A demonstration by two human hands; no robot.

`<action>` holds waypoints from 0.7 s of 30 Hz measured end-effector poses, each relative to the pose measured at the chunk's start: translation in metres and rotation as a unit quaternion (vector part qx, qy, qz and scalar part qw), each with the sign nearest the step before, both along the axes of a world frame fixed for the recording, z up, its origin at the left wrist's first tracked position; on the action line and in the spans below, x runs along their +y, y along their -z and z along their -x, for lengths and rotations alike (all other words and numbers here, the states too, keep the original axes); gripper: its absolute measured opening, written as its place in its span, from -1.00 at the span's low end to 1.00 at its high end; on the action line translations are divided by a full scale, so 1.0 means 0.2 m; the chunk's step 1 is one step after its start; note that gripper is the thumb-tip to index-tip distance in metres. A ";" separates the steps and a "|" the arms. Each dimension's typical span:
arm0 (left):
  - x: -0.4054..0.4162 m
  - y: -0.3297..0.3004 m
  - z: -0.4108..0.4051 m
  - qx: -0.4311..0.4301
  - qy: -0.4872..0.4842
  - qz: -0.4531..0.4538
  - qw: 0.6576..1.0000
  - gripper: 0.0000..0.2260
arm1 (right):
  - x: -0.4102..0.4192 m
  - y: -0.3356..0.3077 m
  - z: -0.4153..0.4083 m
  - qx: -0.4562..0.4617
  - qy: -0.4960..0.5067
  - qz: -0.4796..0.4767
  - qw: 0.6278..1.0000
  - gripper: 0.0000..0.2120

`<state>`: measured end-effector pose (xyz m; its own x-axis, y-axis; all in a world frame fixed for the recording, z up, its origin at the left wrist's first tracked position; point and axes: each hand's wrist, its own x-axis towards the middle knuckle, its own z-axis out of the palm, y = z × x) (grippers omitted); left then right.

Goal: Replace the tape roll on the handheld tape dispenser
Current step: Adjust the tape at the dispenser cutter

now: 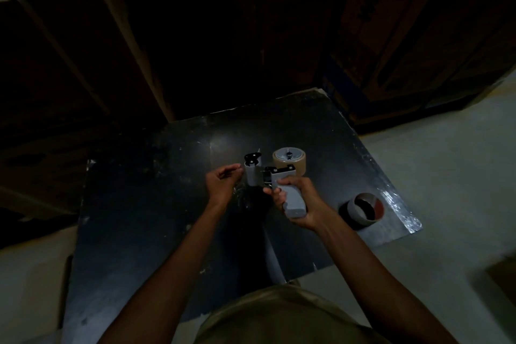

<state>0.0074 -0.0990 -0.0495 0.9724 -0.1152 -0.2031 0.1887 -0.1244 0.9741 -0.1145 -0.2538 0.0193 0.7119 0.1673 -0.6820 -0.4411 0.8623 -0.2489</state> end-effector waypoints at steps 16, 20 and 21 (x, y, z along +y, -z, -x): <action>-0.12 0.03 0.05 -0.028 0.078 -0.080 0.993 -0.77 | 0.04 -0.03 0.00 0.013 0.002 0.040 0.999 -0.73; -0.17 0.03 0.06 0.007 0.062 -0.054 0.997 -0.72 | 0.05 -0.03 -0.02 0.011 0.003 0.045 0.999 -0.74; -0.17 0.02 0.05 0.008 0.041 -0.051 0.998 -0.75 | 0.04 -0.02 -0.02 0.009 0.003 0.044 0.999 -0.74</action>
